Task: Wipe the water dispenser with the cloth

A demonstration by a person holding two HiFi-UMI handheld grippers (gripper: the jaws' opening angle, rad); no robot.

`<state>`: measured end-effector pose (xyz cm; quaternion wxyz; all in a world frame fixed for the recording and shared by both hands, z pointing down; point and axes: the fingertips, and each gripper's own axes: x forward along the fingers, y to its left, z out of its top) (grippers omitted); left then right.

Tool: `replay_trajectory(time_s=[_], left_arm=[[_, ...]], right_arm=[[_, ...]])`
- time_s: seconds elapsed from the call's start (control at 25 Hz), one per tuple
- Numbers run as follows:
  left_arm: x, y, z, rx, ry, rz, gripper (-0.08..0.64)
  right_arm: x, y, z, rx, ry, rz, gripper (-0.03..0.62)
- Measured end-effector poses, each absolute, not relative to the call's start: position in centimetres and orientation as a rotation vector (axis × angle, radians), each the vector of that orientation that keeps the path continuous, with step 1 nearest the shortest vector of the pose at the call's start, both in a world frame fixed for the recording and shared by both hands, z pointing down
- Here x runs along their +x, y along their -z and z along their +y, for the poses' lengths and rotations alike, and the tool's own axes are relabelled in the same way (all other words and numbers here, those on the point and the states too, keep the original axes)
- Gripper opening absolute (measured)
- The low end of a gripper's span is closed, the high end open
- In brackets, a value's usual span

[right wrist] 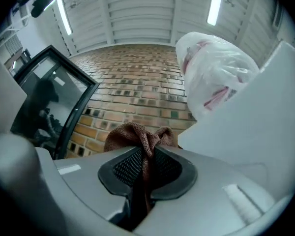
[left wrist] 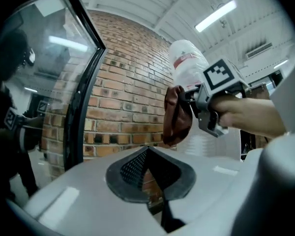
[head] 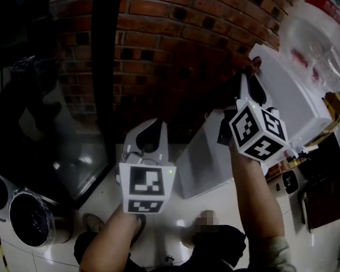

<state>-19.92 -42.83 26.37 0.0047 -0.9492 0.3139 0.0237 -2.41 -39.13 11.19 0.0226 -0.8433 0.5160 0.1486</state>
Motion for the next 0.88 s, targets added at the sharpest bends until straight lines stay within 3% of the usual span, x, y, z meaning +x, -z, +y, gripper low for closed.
replay_trajectory(time_s=[0.32,0.88], left_arm=[[-21.7,-27.8,-43.7,-3.019,-0.063,1.04,0.0],[-21.8,-27.4,-41.9,-3.023,-0.045,0.986,0.0]], right_arm=[[2.6,-5.5,-41.1,-2.549,-0.327,1.31,0.072],[6.4,-14.6,-40.3,-2.641,-0.067,1.121,0.071]])
